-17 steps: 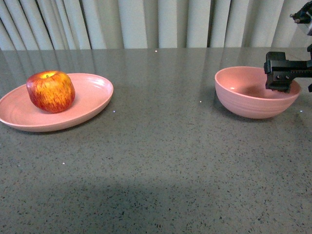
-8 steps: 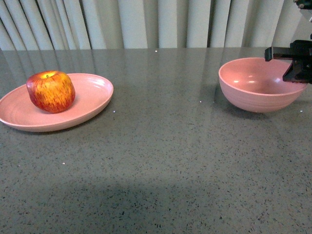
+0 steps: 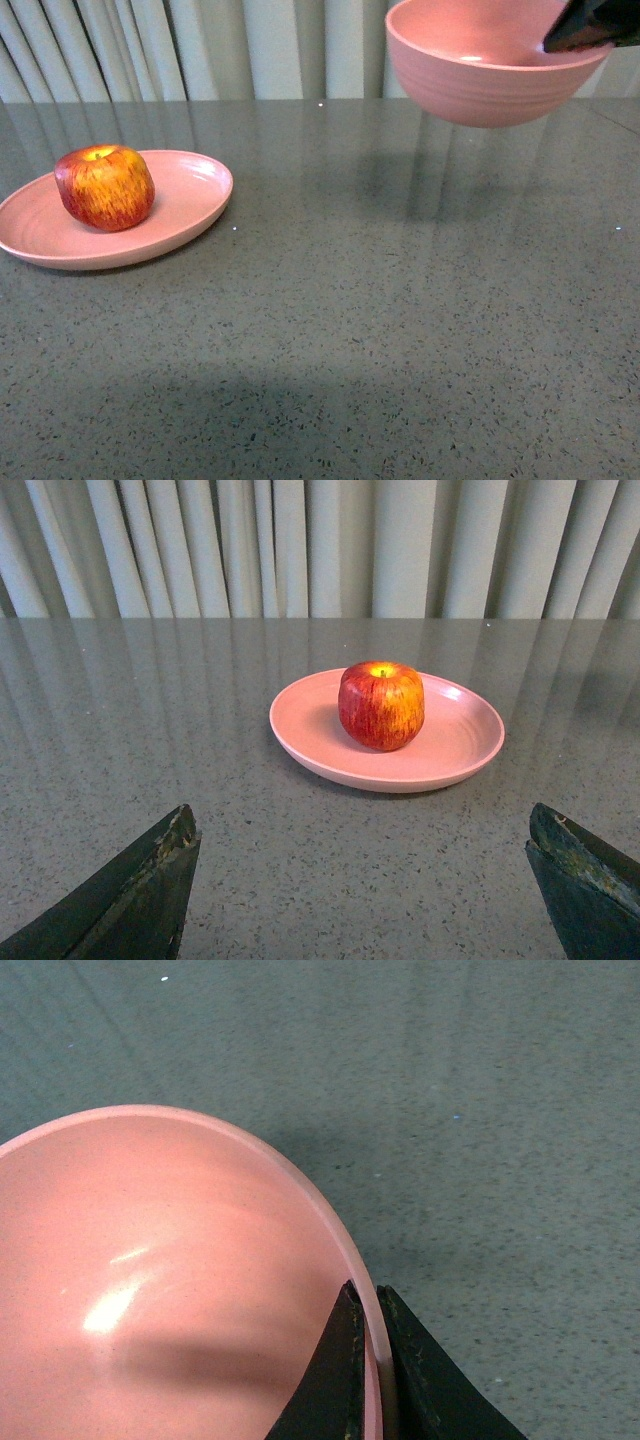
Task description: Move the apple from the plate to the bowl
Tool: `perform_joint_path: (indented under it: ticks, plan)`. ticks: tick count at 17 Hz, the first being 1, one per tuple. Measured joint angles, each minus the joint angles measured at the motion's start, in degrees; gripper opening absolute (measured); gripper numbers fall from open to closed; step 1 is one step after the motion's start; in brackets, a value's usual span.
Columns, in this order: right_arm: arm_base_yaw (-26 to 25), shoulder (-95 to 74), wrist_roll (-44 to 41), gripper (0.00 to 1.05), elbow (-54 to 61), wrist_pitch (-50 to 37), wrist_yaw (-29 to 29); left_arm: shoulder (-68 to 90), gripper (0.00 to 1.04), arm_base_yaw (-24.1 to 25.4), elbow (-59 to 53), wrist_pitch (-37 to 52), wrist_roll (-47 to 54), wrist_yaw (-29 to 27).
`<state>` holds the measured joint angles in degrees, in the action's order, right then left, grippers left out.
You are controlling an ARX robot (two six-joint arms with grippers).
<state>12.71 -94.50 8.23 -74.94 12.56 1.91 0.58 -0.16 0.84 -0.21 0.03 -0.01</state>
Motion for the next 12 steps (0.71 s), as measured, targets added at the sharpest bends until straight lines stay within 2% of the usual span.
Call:
perform_joint_path:
  ticks: [3, 6, 12]
  plan:
    - [6.5, -4.4, 1.8, 0.03, -4.2, 0.8, -0.4, 0.0, 0.98, 0.0, 0.0, 0.0, 0.0, 0.0]
    - [10.6, -10.0, 3.4, 0.03, -7.2, 1.3, -0.8, 0.0, 0.98, 0.0, 0.0, 0.0, 0.0, 0.0]
    - [12.4, -17.0, 5.4, 0.03, -10.5, 1.6, -1.6, 0.0, 0.98, 0.0, 0.0, 0.0, 0.0, 0.0]
